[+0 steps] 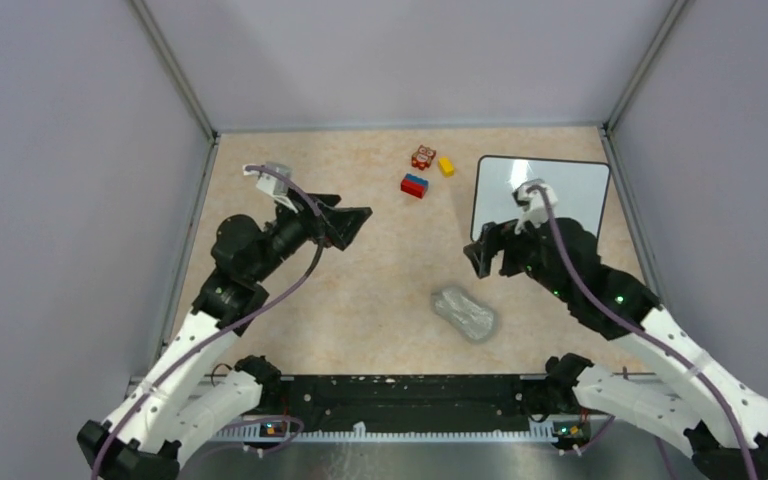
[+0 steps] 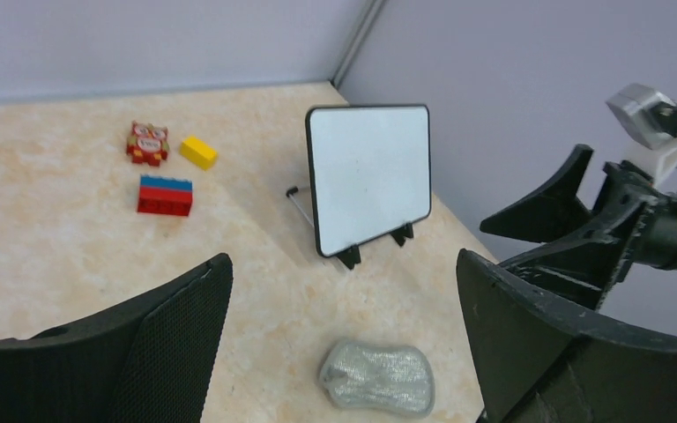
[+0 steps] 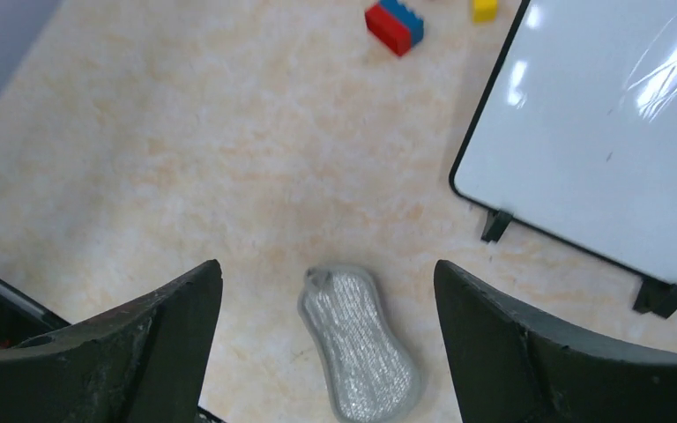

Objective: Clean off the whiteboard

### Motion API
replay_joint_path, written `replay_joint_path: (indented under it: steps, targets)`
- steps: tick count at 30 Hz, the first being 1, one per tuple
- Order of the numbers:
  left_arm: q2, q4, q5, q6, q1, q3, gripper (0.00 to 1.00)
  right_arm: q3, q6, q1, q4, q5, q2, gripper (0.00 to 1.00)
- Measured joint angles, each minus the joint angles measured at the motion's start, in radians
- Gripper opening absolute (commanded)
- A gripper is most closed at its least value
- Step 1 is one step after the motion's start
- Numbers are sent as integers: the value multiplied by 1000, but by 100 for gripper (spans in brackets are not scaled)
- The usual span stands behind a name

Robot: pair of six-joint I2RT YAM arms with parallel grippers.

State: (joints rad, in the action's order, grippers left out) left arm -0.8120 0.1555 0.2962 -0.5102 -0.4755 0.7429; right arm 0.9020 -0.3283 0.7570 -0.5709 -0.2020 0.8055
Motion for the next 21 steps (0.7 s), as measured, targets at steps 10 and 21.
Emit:
replay_joint_path:
  steps: [10, 21]
  targets:
    - [100, -236, -91, 78, 0, 275, 99, 265, 126, 0, -14, -114, -195, 89]
    - [145, -337, -161, 135, 0, 323, 99, 314, 196, 0, 10, -187, -317, 89]
